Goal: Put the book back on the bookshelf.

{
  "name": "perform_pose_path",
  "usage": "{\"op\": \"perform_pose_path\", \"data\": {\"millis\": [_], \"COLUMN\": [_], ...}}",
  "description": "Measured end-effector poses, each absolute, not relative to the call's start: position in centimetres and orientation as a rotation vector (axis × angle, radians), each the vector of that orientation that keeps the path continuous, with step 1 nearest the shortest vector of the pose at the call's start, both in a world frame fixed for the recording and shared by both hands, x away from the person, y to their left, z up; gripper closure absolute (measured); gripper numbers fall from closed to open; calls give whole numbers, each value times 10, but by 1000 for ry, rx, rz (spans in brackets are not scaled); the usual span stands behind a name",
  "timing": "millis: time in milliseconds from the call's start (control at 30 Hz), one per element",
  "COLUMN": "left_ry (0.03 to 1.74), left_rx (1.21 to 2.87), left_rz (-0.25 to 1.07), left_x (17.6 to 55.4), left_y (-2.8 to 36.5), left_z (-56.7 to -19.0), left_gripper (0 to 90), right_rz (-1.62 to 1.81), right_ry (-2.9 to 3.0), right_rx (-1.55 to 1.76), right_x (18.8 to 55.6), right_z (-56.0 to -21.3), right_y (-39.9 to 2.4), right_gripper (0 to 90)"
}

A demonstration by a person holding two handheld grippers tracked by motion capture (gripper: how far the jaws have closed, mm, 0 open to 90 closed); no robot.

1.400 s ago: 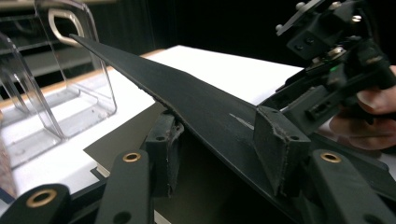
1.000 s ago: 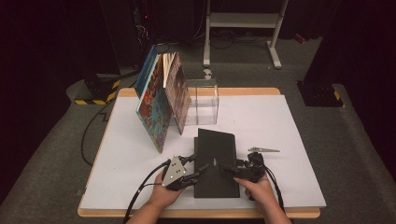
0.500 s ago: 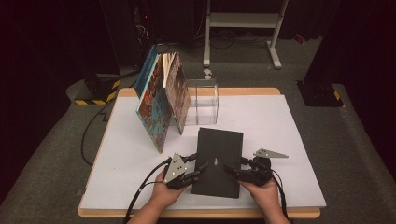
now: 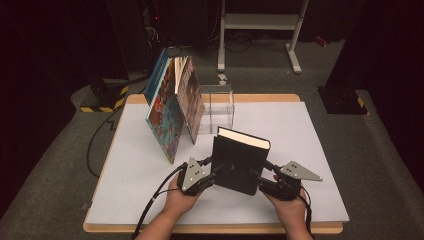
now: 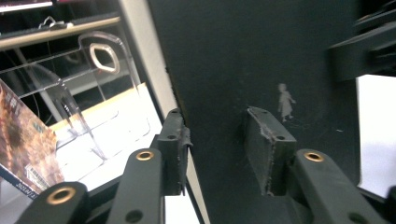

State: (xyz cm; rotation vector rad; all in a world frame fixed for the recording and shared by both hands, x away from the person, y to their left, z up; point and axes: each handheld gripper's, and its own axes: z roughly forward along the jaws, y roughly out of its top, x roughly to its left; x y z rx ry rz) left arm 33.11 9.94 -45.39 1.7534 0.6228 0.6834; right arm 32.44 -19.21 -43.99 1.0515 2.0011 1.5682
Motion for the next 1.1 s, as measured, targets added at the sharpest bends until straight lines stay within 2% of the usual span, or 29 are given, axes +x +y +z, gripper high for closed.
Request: {"op": "perform_pose_path", "data": {"millis": [333,467,767,833,900,933,1100], "left_ry": [615,648,718,795,819,866,976], "left_rx": [1751,1759,1776,1763,1762,1750,1716], "left_rz": [671,627,630,582,587,599,604], "left_x": [322,322,320,325,326,326,326], "left_y": [107,115,141,161,167,182,218], "left_z": [-466,-470,-481,-483,-483,-483,-488], "left_gripper": [606,530,458,432,427,427,400], "right_rz": [1614,1652,1648,1636,1631,1631,1630], "right_ry": [2005,2007,2061,2066,2071,2078,2106], "right_rx": [1027,1009,1001,993,992,992,961], "right_x": [318,318,323,324,324,325,325], "right_z": [-445,-447,-454,-454,-454,-454,-452], "right_y": [-196,-196,-192,-190,-189,-189,-187], "right_gripper": [395,371,271,236,216,202,201]}}
